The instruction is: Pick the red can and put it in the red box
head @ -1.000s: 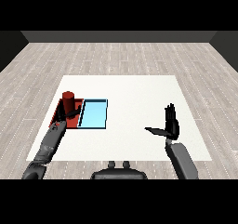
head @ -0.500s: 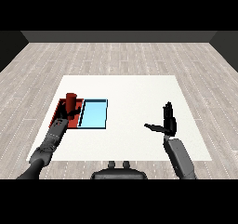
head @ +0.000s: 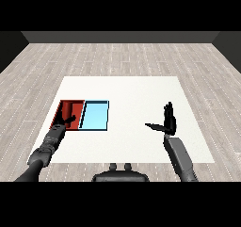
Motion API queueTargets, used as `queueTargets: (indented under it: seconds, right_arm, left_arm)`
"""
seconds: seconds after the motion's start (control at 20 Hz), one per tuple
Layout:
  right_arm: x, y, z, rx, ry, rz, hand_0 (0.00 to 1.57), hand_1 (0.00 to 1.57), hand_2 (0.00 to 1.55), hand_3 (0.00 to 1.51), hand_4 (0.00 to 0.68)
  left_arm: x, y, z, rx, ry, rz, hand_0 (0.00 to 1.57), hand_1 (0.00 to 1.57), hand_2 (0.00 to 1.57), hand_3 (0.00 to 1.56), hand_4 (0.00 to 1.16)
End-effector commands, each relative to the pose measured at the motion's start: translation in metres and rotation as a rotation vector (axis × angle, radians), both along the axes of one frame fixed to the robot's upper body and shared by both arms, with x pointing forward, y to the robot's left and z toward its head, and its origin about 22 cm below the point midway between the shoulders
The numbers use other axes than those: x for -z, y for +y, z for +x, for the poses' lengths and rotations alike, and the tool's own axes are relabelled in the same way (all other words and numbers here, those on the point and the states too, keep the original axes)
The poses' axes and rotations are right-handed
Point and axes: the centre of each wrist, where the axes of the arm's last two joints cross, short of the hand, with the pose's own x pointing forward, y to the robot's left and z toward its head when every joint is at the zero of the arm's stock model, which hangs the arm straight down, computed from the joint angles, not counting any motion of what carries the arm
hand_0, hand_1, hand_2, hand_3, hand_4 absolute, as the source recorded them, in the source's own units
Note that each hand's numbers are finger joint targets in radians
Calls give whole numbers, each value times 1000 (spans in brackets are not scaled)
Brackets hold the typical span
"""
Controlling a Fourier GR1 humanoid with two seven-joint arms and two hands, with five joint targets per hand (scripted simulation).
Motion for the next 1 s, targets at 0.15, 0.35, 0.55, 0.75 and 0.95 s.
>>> queueTargets:
  seconds: [0.15,0.35,0.55,0.75,0.95]
  right_arm:
    - [-10,3,3,-3,-25,1,0,0,0,0,0]
    - [-2,5,3,-9,-17,23,0,0,0,0,0]
    - [3,19,3,-5,-26,31,0,0,0,0,0]
    - [-8,-9,-3,-15,-69,27,0,0,0,0,0]
    - [-17,-4,-13,-73,-95,58,0,0,0,0,0]
  left_arm:
    - [9,14,-16,-7,135,-102,0,0,0,0,0]
    - [-3,22,-9,26,128,-77,0,0,0,0,0]
    - [-5,5,2,28,-9,-23,0,0,0,0,0]
    - [-41,22,19,116,-310,-82,0,0,0,0,0]
    - [-48,4,31,258,-495,-231,670,670,381,0,0]
